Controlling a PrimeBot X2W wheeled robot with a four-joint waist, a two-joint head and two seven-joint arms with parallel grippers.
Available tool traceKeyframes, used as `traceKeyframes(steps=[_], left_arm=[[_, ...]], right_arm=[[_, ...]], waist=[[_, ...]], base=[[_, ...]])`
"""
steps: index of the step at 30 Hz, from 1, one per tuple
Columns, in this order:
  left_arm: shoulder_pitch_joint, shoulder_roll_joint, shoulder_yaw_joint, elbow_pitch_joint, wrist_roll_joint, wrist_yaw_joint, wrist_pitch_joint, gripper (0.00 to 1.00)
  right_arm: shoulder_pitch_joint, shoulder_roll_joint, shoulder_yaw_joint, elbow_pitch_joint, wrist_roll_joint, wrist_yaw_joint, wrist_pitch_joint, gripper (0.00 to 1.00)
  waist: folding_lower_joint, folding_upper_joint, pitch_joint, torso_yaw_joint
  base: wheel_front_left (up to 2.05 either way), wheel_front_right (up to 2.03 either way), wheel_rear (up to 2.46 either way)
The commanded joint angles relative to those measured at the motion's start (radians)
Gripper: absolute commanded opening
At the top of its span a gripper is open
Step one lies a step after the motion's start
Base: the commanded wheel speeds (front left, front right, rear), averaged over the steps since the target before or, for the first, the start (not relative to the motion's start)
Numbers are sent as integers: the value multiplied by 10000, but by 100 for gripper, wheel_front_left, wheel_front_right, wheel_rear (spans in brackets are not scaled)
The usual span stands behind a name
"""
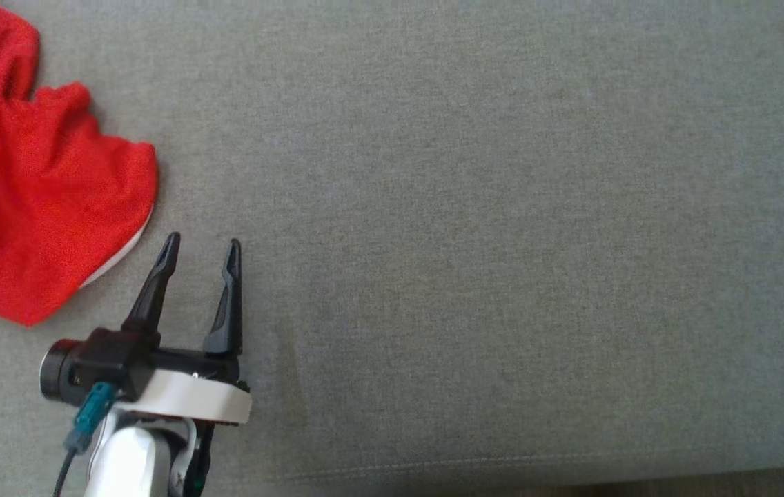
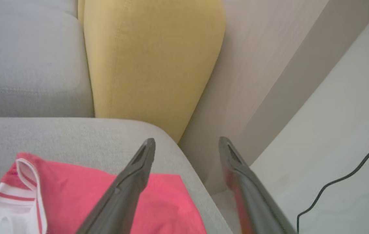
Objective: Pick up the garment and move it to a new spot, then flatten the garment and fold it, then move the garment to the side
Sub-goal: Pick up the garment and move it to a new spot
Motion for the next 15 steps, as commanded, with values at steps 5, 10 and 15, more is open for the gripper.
traceKeyframes(steps=[5,10,15], left_arm=[[-81,16,308,-260,-349,231,-78,100],[97,15,265,-110,-618,383,-78,100],[499,15,294,63,-872,529,-78,100]], right_arm=[[-64,337,262,-759,-278,-9,-1002,100],[784,859,882,-1625,316,-9,-1116,100],[2966,1807,2115,-3740,1590,-9,-1125,100]], waist=[[-1,0,-654,63],[-1,0,-1348,104],[-1,0,-2322,188]], base=[[0,0,0],[0,0,0],[0,0,0]])
